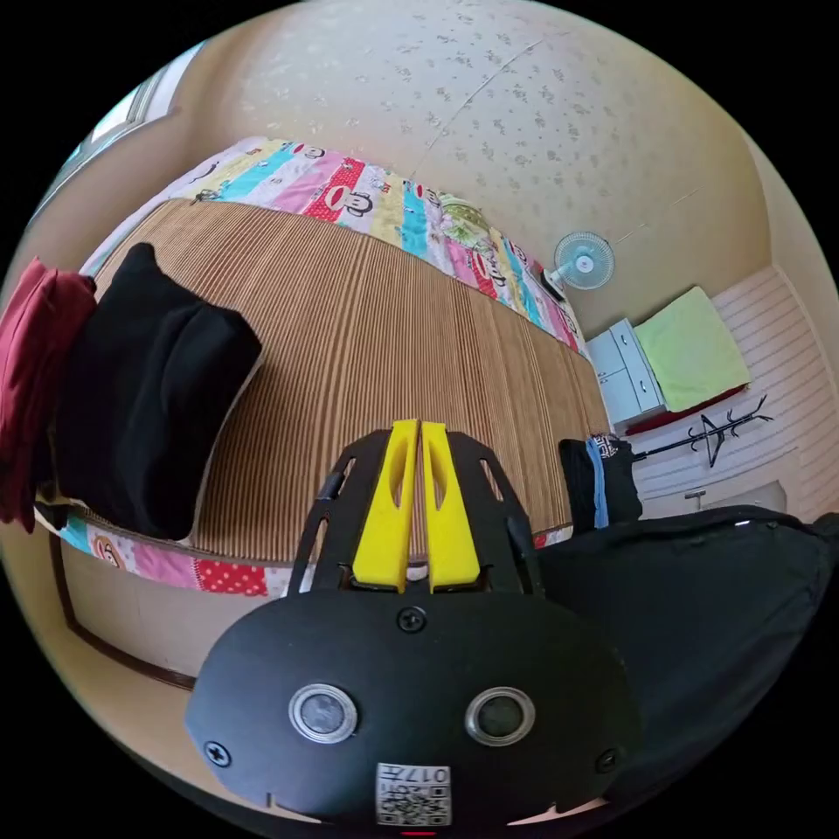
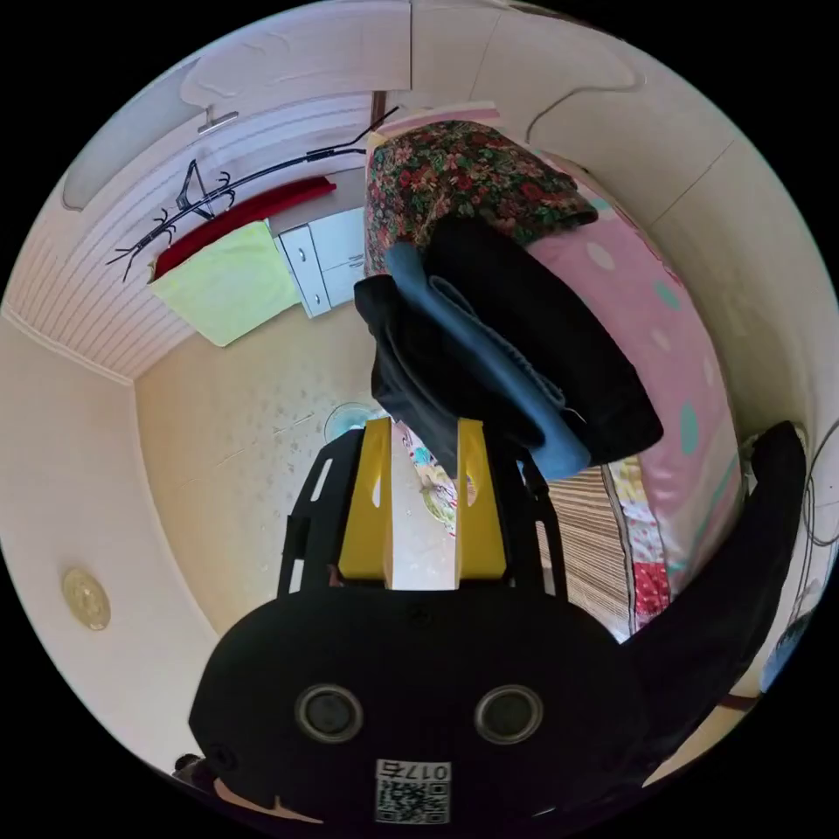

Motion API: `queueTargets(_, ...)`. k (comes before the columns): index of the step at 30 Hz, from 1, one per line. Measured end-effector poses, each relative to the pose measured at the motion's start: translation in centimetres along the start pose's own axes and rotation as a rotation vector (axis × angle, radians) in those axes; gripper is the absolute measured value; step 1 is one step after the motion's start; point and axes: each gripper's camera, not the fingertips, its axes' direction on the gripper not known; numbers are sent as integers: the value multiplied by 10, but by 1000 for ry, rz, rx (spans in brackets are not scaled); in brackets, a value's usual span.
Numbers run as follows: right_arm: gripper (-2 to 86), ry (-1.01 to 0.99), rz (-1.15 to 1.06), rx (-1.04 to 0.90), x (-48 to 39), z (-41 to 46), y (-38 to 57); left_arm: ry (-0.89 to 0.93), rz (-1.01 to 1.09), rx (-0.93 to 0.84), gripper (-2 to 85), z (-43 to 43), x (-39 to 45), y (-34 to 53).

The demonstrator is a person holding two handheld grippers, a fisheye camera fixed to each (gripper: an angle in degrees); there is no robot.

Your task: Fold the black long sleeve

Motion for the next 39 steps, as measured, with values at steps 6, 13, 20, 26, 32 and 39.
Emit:
queueTargets(6, 91, 98, 31, -150, 25, 66, -8, 63, -11, 18, -10, 60, 58, -15)
queueTargets(13, 50, 185, 52, -245, 69, 107, -12, 141, 2, -41, -10, 114, 96, -16)
queueTargets(20, 22, -107, -167, -777, 87, 219, 25, 122, -72, -25, -10, 105, 92, 0)
queueTargets(26, 18, -358, -345, -1466, 79, 320, 198, 89, 71, -46, -1, 99, 119, -6)
queueTargets(32, -4, -711, -467, -1962, 68, 312, 400, 305, 172, 85, 102, 85, 159, -15)
queueTargets(39, -3, -709, -556, -2275, 134, 270, 547, 509, 282, 520, 110, -7, 183, 10)
